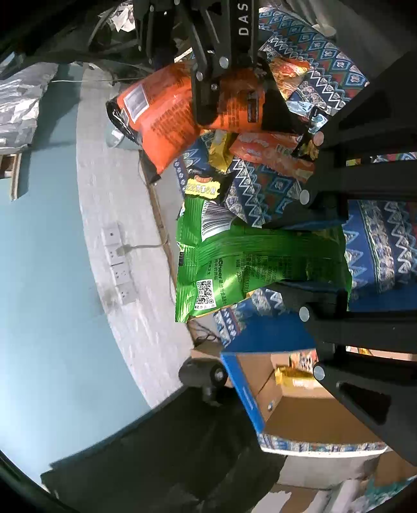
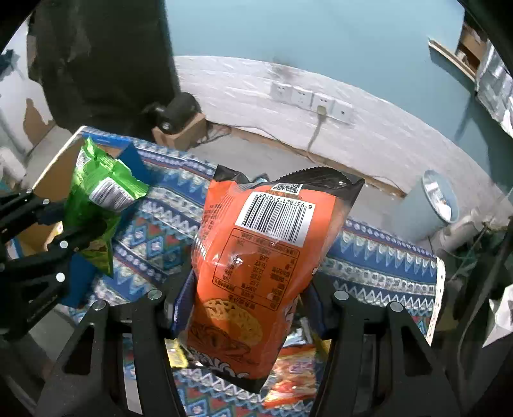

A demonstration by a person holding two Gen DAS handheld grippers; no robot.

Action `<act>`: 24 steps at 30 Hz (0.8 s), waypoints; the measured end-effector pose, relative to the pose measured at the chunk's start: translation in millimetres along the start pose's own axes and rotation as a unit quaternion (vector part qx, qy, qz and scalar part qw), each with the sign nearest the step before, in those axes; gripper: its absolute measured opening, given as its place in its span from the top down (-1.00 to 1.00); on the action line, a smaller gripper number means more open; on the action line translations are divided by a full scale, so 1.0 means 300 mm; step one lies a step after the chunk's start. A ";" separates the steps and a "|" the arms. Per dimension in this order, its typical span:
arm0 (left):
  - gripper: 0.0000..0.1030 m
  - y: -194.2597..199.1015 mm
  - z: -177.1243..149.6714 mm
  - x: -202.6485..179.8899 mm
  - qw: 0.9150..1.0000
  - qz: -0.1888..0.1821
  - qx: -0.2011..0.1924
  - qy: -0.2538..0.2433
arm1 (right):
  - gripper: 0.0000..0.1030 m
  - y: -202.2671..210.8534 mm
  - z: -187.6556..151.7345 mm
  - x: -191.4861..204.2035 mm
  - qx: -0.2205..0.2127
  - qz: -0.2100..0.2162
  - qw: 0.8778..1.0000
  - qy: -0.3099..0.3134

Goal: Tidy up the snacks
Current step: 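Carry the green bag with the left gripper while the right gripper carries the orange bag over the box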

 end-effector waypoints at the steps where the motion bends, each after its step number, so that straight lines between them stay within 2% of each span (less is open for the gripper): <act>1: 0.50 0.009 0.003 0.008 1.000 0.002 -0.003 0.001 | -0.12 0.006 0.007 0.012 -0.002 0.003 1.000 0.001; 11: 0.50 0.099 0.001 0.127 0.999 0.028 -0.021 0.014 | -0.12 0.037 0.085 0.158 -0.019 0.037 0.999 0.019; 24: 0.50 0.156 -0.067 0.305 0.997 0.054 -0.019 0.052 | -0.12 -0.005 0.185 0.357 -0.022 0.078 0.996 0.046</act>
Point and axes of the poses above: each gripper's, at about its wrist camera, not at the fingertips, and y roughly against the way its jaws point, x to its left, z to its top, the point moved 1 cm from there along -y, roughly the way its jaws point, and after that the axes turned 14 degrees about -x, right-handed, at the moved point
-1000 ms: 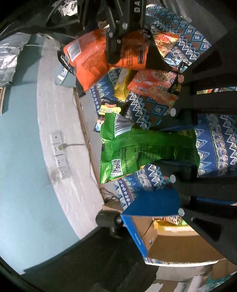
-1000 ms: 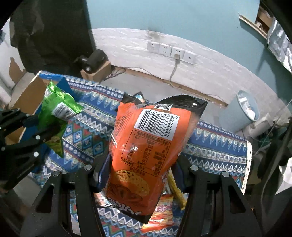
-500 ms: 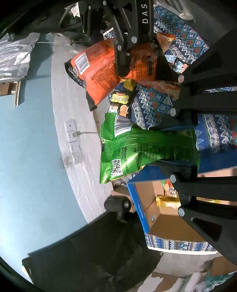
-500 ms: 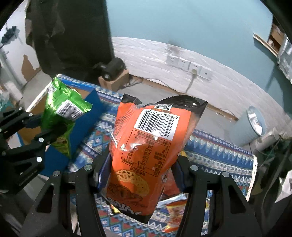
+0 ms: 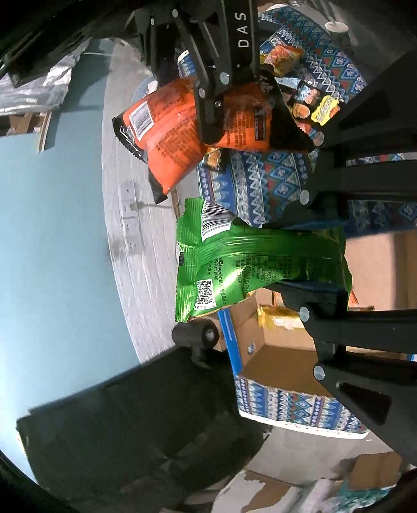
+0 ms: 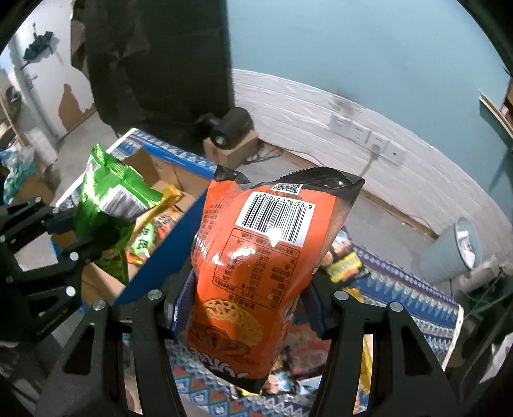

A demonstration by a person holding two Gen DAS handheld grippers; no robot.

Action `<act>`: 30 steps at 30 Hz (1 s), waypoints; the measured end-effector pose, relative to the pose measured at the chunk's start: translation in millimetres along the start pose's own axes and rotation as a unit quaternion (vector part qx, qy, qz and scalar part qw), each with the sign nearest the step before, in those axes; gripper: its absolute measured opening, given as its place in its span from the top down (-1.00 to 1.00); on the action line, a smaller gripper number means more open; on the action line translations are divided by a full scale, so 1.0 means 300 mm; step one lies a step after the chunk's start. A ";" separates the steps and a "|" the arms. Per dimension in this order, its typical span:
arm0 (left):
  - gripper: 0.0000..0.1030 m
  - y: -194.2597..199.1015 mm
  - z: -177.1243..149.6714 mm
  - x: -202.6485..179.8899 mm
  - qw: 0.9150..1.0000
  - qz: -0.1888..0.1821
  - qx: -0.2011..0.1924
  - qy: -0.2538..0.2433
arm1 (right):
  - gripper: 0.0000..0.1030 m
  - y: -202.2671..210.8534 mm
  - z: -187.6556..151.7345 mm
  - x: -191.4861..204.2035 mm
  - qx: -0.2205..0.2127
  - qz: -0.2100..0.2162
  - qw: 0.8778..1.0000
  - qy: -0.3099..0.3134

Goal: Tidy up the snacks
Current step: 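Carry the green bag with the left gripper while the right gripper carries the orange bag over the box, then open the left gripper over the box while the right gripper releases the orange bag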

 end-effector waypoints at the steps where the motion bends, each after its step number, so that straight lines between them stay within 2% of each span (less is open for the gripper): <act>1: 0.50 0.000 -0.006 0.018 1.000 0.003 0.001 0.004 | -0.12 -0.008 0.008 0.013 0.001 0.004 1.000 0.001; 17: 0.50 -0.002 -0.094 0.301 0.996 0.050 0.022 0.071 | -0.12 -0.161 0.132 0.284 0.013 0.061 0.997 0.037; 30: 0.50 -0.015 -0.164 0.417 0.991 0.072 0.048 0.097 | -0.13 -0.294 0.147 0.423 0.045 0.092 0.994 0.041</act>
Point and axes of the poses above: each gripper's, at about its wrist camera, not at the fingertips, and y roughly against the way its jaws point, x to its left, z to its top, the point moved 1 cm from there along -y, roughly the way its jaws point, and after that the axes turned 14 degrees about -x, right-handed, at the moved point
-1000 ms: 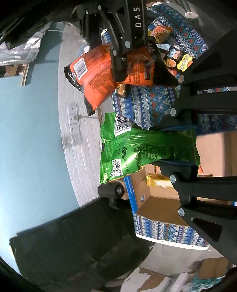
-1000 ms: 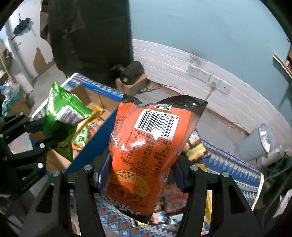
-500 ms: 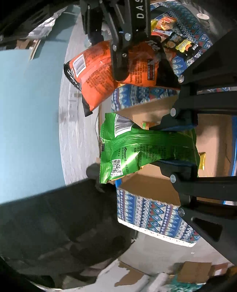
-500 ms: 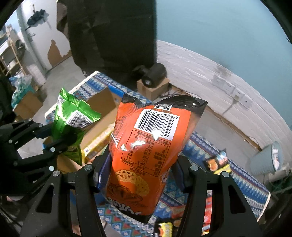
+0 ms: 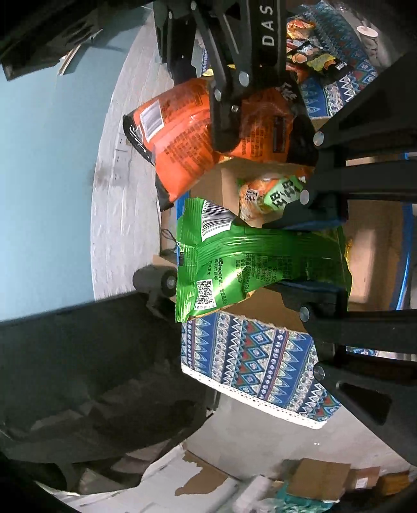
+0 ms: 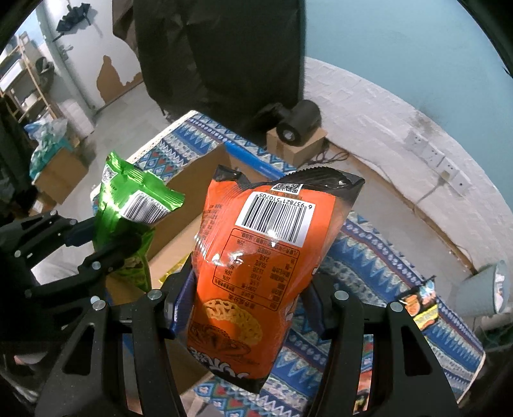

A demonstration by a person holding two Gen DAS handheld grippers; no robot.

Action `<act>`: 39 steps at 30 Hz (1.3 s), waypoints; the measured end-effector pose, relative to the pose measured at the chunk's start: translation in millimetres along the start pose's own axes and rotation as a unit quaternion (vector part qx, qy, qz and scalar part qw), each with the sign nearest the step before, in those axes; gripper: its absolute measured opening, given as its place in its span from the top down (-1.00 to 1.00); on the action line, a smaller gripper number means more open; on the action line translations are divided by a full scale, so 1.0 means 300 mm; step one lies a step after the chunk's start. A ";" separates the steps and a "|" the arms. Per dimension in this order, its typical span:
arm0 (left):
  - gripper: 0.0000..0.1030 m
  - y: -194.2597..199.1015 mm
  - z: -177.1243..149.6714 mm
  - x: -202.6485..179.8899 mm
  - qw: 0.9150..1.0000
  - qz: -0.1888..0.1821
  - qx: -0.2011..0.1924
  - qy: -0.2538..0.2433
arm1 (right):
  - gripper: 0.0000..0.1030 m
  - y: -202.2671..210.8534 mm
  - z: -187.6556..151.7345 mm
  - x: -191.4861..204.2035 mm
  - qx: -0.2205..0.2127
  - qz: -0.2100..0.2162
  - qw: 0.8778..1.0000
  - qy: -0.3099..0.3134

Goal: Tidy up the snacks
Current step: 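Open the left gripper over the box while the right gripper releases the orange bag, then move both open grippers back toward the remaining snacks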

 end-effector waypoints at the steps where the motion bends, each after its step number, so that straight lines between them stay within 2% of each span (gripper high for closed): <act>1: 0.50 -0.003 0.000 0.003 1.000 0.001 0.001 0.001 | -0.13 -0.010 0.001 0.004 0.002 0.002 1.000 -0.001; 5: 0.48 -0.020 -0.006 0.019 1.000 0.008 0.014 0.007 | -0.20 -0.043 0.003 0.011 0.014 0.008 1.000 -0.008; 10: 0.33 -0.038 -0.009 0.032 0.999 0.005 0.027 0.024 | -0.39 -0.045 -0.002 -0.003 0.014 0.007 1.000 -0.017; 14: -0.07 -0.027 -0.001 0.024 1.000 0.013 0.017 0.020 | -0.46 -0.013 -0.004 -0.024 0.004 0.004 1.000 -0.024; 20: -0.09 -0.001 0.014 -0.023 1.000 -0.005 0.006 0.015 | -0.51 0.035 -0.029 -0.081 0.004 -0.004 0.999 -0.043; 29: -0.24 0.026 0.027 -0.153 0.999 -0.036 -0.002 -0.025 | -0.52 0.113 -0.119 -0.197 0.013 -0.029 0.998 -0.055; 39: -0.31 0.042 0.021 -0.354 0.993 -0.096 0.008 -0.065 | -0.53 0.250 -0.247 -0.358 0.013 -0.057 0.995 -0.080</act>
Point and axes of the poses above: each gripper's, at about its wrist camera, not at the fingertips, and y roughly against the way its jaws point, x to its left, z to its top, the point moved 1 cm from there along -y, roughly the way its jaws point, and after that the axes turned 14 degrees about -x, right-handed, at the moved point
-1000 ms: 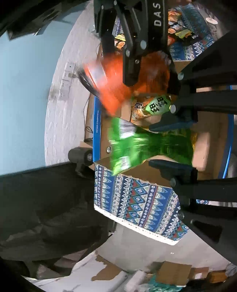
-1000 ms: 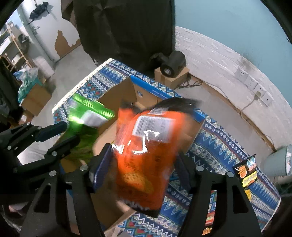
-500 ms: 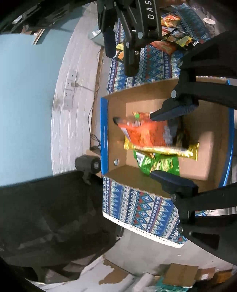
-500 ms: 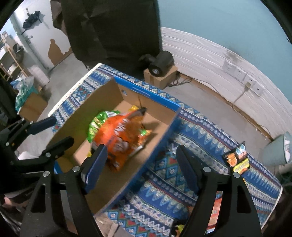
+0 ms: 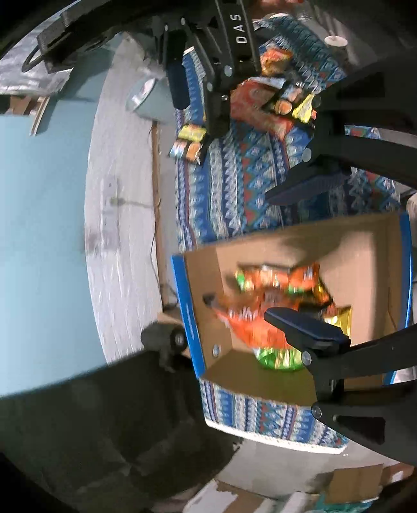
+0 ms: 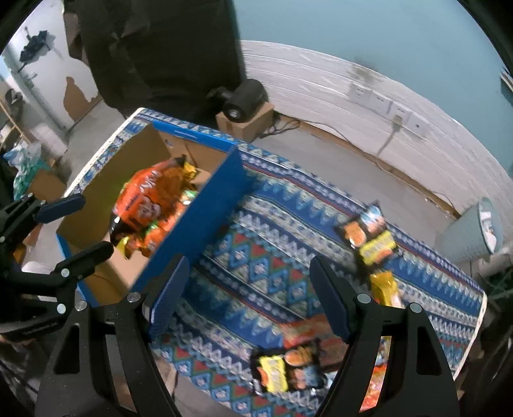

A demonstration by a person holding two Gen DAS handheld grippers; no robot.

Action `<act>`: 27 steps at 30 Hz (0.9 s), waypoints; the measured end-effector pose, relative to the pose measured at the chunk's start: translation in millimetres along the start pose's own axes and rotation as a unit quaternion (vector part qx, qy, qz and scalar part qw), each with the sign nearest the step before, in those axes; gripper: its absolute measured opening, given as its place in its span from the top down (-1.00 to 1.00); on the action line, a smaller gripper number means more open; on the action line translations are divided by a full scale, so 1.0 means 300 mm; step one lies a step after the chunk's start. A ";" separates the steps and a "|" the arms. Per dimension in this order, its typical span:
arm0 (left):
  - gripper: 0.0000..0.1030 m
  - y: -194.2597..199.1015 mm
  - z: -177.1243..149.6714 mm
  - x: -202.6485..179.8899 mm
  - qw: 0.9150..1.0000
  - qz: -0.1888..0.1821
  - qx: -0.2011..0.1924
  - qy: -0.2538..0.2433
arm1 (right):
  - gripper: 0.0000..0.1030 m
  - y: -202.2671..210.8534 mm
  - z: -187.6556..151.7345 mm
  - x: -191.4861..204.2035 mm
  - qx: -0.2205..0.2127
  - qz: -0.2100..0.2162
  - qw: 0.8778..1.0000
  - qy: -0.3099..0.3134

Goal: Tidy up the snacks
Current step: 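Move both open grippers back toward the remaining snacks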

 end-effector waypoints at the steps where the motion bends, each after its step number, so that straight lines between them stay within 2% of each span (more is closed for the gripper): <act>1: -0.31 -0.002 -0.001 -0.022 1.000 -0.003 0.001 -0.006 | -0.54 0.010 -0.012 -0.020 0.001 -0.004 1.000 -0.004; 11: -0.38 -0.035 0.000 -0.219 0.998 -0.034 0.012 -0.058 | -0.55 0.107 -0.114 -0.208 -0.001 -0.037 0.998 -0.042; 27: -0.38 -0.105 -0.015 -0.455 0.990 -0.090 0.041 -0.096 | -0.57 0.206 -0.327 -0.438 0.015 -0.074 0.992 -0.098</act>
Point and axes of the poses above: each gripper's, at about its wrist camera, not at the fingertips, and y roughly against the way its jaws point, x to its left, z to its top, the point moved 1 cm from there along -y, roughly the way its jaws point, and after that the axes turned 14 degrees about -x, right-handed, at the moved point
